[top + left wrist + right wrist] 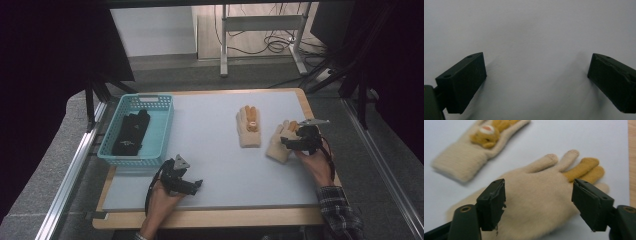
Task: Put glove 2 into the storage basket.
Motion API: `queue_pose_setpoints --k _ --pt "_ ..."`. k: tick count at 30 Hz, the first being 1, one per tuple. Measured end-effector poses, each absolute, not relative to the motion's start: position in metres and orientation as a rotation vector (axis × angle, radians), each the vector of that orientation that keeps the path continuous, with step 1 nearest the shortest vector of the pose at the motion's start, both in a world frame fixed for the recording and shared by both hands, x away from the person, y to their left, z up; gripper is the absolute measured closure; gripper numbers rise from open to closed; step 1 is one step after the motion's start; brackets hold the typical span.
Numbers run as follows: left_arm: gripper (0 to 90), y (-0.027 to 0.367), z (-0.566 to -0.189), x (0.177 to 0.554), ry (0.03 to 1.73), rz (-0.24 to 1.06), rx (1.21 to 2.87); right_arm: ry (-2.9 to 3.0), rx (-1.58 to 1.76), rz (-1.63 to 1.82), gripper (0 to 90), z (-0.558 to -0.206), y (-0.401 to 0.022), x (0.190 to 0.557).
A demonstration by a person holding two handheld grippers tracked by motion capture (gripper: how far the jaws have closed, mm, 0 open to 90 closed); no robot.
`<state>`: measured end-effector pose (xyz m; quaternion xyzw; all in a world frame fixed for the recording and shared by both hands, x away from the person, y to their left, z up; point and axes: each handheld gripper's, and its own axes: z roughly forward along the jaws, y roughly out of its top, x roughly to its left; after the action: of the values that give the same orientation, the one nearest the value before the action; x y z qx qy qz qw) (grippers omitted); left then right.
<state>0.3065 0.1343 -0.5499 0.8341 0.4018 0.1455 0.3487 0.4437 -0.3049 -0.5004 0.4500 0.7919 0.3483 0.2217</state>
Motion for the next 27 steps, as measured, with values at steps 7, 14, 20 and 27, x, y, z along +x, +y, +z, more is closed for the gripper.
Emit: queue_pose_setpoints --k 7,14,20,27 --pt "2.0 0.134 -0.550 0.306 1.043 0.378 2.161 2.256 1.137 0.860 24.7 -0.519 -0.294 0.454" --pt "2.0 0.134 -0.550 0.307 1.042 0.378 2.161 2.254 1.213 0.889 51.0 -0.518 -0.292 0.448" --pt "2.0 0.134 -0.550 0.307 1.041 0.377 2.162 2.232 1.257 0.930 53.6 -0.514 -0.293 0.445" --pt "2.0 0.134 -0.550 0.307 1.042 0.377 2.162 2.214 1.199 0.996 53.3 -0.495 -0.291 0.428"
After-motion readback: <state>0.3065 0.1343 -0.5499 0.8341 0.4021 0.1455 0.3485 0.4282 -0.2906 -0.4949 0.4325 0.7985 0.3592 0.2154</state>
